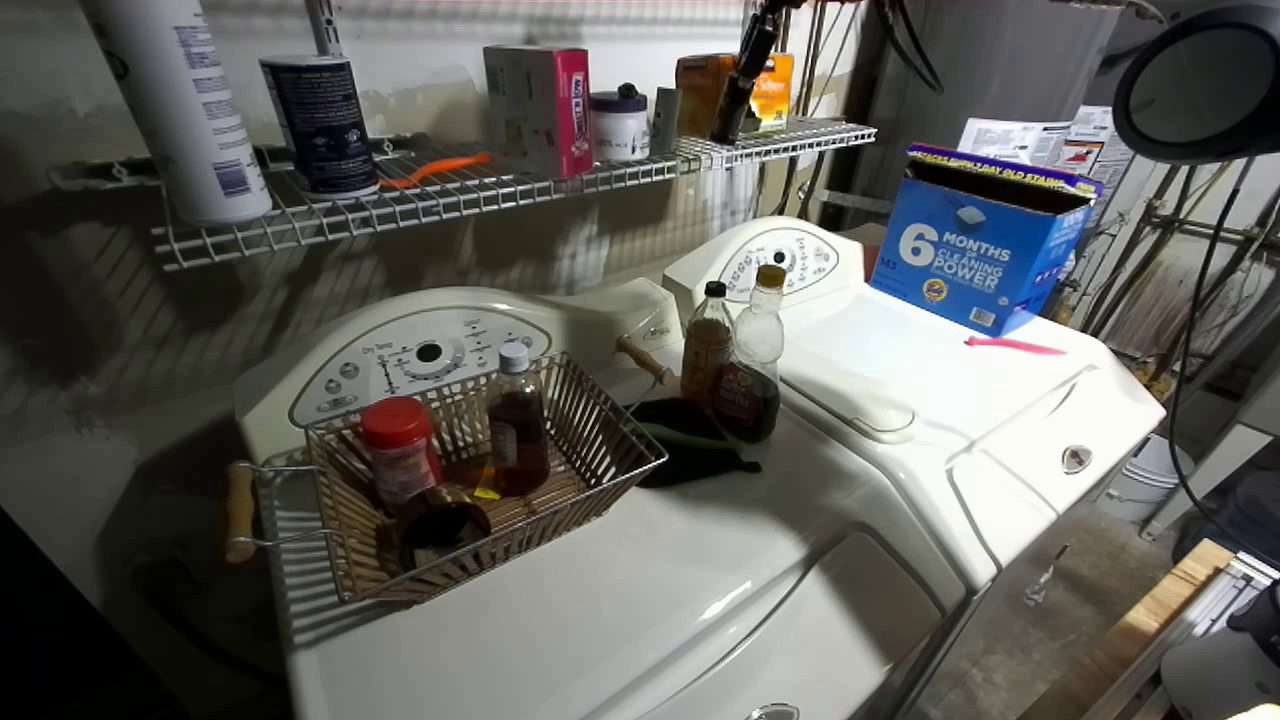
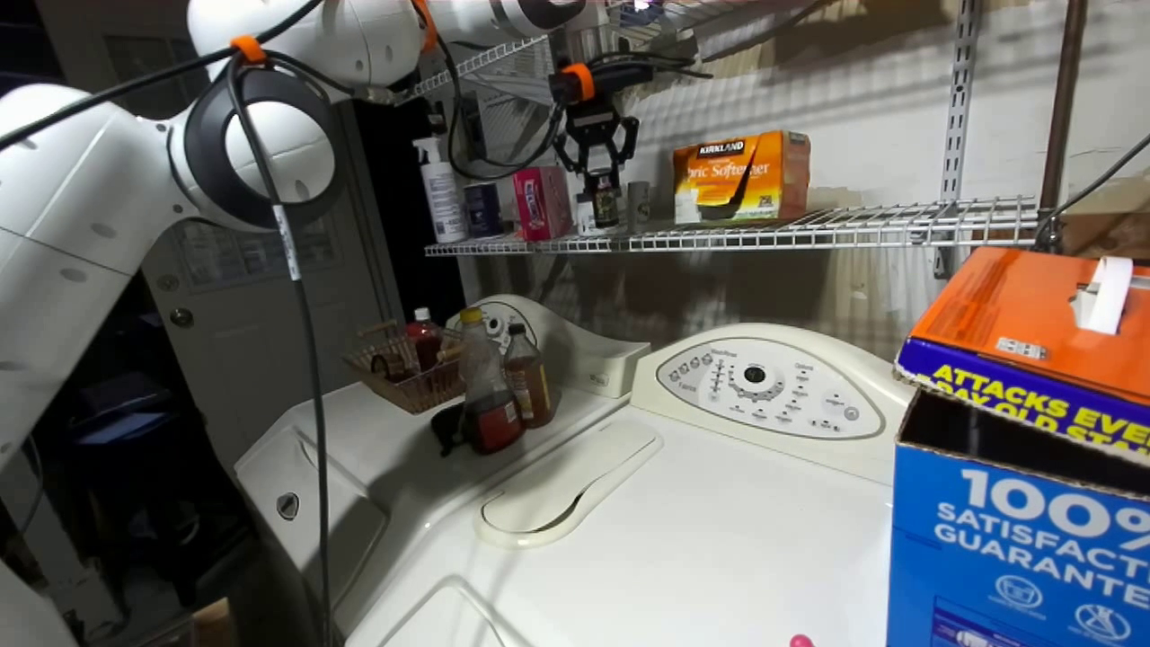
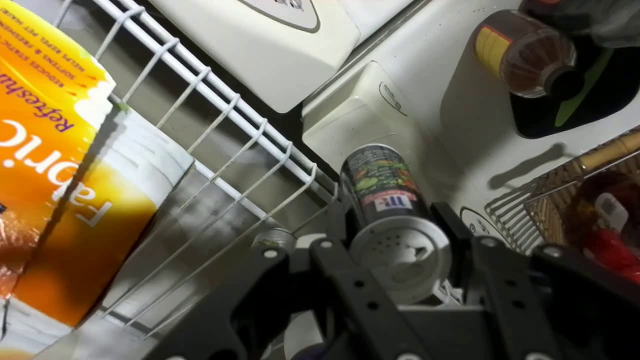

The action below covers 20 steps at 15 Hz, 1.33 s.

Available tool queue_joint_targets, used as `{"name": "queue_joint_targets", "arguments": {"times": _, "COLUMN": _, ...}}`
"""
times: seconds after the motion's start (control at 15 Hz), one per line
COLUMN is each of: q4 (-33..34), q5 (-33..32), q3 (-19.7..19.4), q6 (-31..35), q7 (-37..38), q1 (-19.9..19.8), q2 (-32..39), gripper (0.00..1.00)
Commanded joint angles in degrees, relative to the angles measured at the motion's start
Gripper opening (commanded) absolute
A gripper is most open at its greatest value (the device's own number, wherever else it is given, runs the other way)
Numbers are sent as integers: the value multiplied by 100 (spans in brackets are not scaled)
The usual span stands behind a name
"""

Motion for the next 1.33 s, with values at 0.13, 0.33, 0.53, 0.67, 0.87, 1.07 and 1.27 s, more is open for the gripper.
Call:
{"name": "queue_joint_targets", "arguments": {"times": 0.13, "q4": 156, "q5": -365, "q3": -239, "q6": 585, "q7": 229, "q1": 140, "q2": 224, "gripper": 20}}
{"name": "queue_joint_targets", "arguments": {"times": 0.33, "q4": 134, "q5": -452, "q3": -327, "q6": 856, "q7": 534, "q1": 189, "q2": 313, "gripper": 20}}
{"name": "queue_joint_targets", "arguments": {"times": 0.53, "q4": 130, "q5": -535, "q3": -397, "q6": 1007, "q7": 751, "q1": 250, "q2": 410, "gripper": 20}}
{"name": "queue_joint_targets", "arguments": {"times": 0.67, "q4": 156, "q5": -605, "q3": -439, "q6": 1162, "q7": 862, "q1": 299, "q2": 482, "gripper": 20}}
{"name": "queue_joint_targets", "arguments": {"times": 0.87, "q4": 169, "q5": -748, "q3": -439, "q6": 1349, "q7": 434, "q1": 356, "q2": 547, "gripper": 20}}
{"name": "queue_joint_targets", "arguments": {"times": 1.07, "q4": 217, "q5": -904, "q3": -376, "q6": 1489, "q7": -387, "q1": 365, "q2": 533, "gripper": 20}}
{"name": "queue_joint_targets", "arguments": {"times": 1.27, "q4": 23, "q5": -762, "q3": -333, "q6": 1453, "q7": -468, "q1": 343, "q2": 428, "gripper": 20}}
